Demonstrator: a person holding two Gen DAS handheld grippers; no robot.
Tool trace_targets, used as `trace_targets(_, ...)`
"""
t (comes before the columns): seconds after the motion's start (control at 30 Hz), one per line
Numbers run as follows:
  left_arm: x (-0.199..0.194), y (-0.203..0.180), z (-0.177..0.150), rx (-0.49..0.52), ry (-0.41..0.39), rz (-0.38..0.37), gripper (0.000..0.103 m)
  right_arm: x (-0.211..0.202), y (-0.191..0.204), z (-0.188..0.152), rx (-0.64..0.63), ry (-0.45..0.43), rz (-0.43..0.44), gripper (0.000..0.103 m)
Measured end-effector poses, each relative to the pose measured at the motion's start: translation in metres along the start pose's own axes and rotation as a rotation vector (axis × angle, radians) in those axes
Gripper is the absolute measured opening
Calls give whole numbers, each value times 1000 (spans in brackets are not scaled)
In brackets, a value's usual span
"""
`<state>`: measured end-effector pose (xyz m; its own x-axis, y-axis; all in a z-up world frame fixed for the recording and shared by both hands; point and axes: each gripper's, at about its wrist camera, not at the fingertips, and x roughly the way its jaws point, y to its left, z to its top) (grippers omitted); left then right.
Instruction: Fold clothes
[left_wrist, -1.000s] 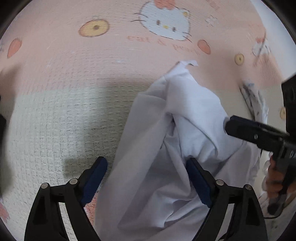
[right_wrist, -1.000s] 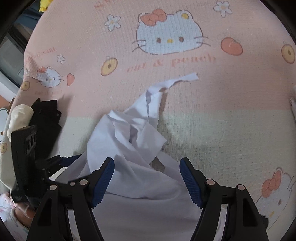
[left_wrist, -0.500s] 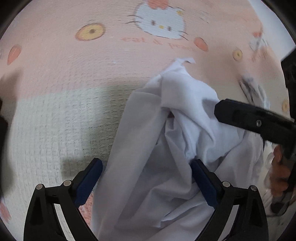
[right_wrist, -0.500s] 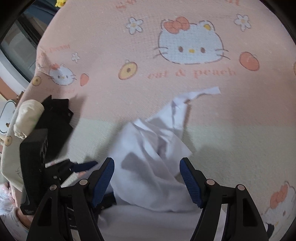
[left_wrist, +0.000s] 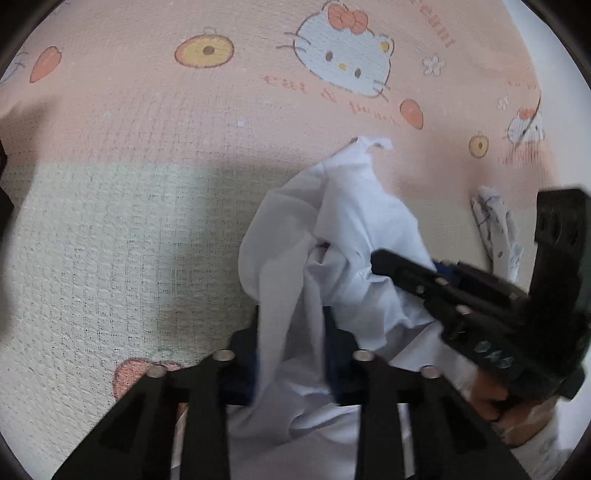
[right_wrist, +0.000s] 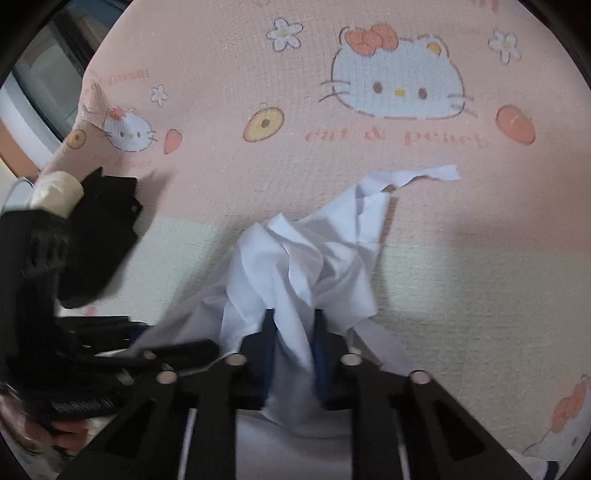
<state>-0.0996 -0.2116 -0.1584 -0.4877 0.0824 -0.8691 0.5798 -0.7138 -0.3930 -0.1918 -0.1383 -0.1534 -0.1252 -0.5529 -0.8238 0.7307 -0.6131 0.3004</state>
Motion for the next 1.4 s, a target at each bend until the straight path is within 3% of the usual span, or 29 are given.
trace_targets(0.2,-12,2,3,-36,15,5,16,-8,-17,-5,24,65,-70,9)
trace_targets(0.3,-19,7,-4,10,11,114,16,-11,-26,-10,38,105,-107,9)
trace_targets(0.43,-7,19,-9,11,69,189,16,-15,-39,-16,57,158,-156,8)
trace_targets(0.57,-6,34,-19,-51,84,161,16,-19,-52,-22,75,211,-204,8)
trace_targets(0.87,-5,25,-30,28,109,194,16,-41,-60,-49,68,321,-291,8)
trace_targets(0.97,-4,21,-31,30,110,195,16,-48,-63,-56,70,335,-303,14)
trace_targets(1.17,-14,21,-36,-65,22,72,16,-58,-67,-63,62,313,-298,16)
trace_targets(1.23,-22,18,-33,-84,-13,36,16,-58,-63,-56,33,287,-312,25)
trace_targets(1.3,-29,13,-27,-82,-37,36,21,-67,-62,-52,29,253,-315,43)
trace_targets(1.33,-32,10,-23,-77,-49,32,33,-73,-63,-49,37,227,-303,46)
trace_targets(1.37,-34,7,-19,-72,-60,29,61,-80,-65,-46,49,193,-282,52)
trace_targets(1.4,-36,7,-17,-77,-65,31,74,-87,-67,-42,62,160,-260,61)
